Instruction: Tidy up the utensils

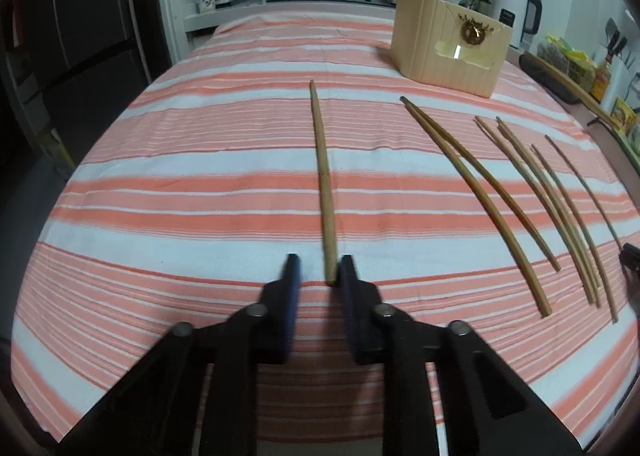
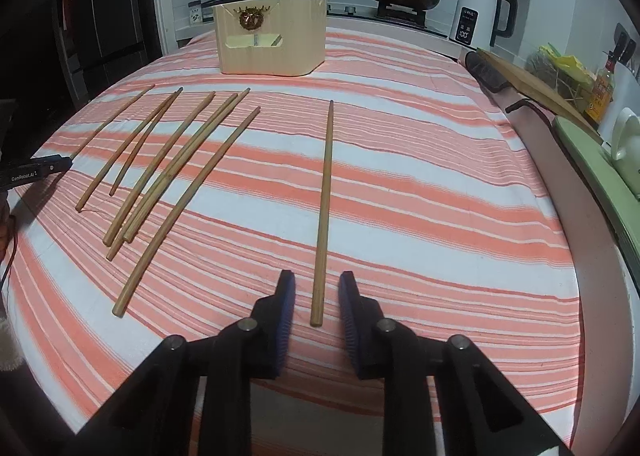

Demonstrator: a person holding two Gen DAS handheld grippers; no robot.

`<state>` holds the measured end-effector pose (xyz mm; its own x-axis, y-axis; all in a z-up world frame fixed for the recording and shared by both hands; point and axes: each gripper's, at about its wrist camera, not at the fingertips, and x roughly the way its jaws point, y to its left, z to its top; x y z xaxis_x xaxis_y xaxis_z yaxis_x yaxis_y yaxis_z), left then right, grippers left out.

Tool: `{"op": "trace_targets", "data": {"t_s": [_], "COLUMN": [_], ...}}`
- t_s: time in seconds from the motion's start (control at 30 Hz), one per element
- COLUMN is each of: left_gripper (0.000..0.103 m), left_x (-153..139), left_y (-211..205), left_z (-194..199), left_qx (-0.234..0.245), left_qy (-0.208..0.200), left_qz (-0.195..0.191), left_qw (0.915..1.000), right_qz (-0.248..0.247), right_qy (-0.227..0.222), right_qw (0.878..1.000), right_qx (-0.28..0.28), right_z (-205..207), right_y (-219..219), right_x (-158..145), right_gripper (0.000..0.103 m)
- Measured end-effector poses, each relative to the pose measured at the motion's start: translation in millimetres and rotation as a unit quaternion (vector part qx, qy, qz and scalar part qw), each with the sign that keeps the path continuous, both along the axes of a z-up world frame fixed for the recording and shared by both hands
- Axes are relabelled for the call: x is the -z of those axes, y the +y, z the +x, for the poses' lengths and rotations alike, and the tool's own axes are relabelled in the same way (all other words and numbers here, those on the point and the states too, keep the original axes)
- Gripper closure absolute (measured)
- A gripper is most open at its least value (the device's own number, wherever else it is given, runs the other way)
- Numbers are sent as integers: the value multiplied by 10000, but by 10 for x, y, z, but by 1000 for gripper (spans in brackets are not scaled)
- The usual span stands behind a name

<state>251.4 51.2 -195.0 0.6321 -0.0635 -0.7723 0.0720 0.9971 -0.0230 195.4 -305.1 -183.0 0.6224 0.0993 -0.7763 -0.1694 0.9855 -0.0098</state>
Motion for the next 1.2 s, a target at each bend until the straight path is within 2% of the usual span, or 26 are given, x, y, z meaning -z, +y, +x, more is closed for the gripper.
{"op": "trace_targets", "data": {"t_s": [0.07, 0.23, 0.3, 0.47, 0.5, 0.53, 0.57, 0.6, 0.63, 0.67, 0.7, 0.77, 0.87, 0.9, 0.93, 1.0, 1.2], "left_gripper": [98, 98, 98, 96, 93, 84, 79, 67, 48, 38, 25, 25, 25, 23, 14, 10, 10], "left_x": [-12, -56, -55, -6, -4, -5, -8, -6, -1, 6, 19, 20, 34, 41, 49, 59, 54], "left_y": [-13, 47, 73, 219, 247, 261, 258, 257, 242, 218, 207, 249, 346, 371, 403, 523, 616], "left_z": [42, 363, 505, 815, 838, 852, 846, 825, 795, 768, 759, 743, 682, 640, 595, 512, 463], "left_qx": [23, -147, -227, -396, -362, -302, -232, -171, -109, -94, -107, -151, -236, -221, -216, -281, -302], "left_qy": [35, 321, 310, 194, 185, 181, 159, 124, 71, 40, 61, 76, 132, 141, 159, 224, 258], "left_qz": [43, -50, -79, -482, -567, -644, -696, -677, -575, -402, -270, -289, -114, 28, 140, 114, 182], "left_qw": [10000, 9994, 9992, 9979, 9976, 9973, 9972, 9975, 9983, 9991, 9996, 9994, 9996, 9997, 9995, 9993, 9990], "right_qz": [-10, -54, 10, 219, 242, 314, 363, 357, 309, 248, 185, 133, 138, 145, 159, 195, 185], "right_qy": [-2, 69, 71, 26, 58, 47, 53, 44, 36, 35, 42, 46, 59, 53, 51, 54, 51], "right_qw": [10000, 9998, 9997, 9994, 9995, 9994, 9993, 9994, 9995, 9996, 9997, 9998, 9997, 9997, 9997, 9997, 9997], "right_qx": [79, 180, 248, 254, 197, 132, 55, -20, -70, -114, -142, -170, -167, -167, -168, -164, -165], "right_z": [65, 490, 701, 1065, 1084, 1072, 1045, 1004, 963, 926, 903, 888, 900, 900, 898, 903, 900], "right_y": [-19, -122, -189, -325, -340, -356, -364, -362, -351, -334, -320, -315, -318, -320, -325, -339, -343], "right_x": [1, -1, 11, 23, 35, 28, 27, 27, 27, 29, 28, 27, 34, 39, 44, 47, 45], "right_gripper": [97, 97, 97, 97, 97, 95, 84, 78, 65, 58, 58, 58, 58, 58, 58, 58, 58]}}
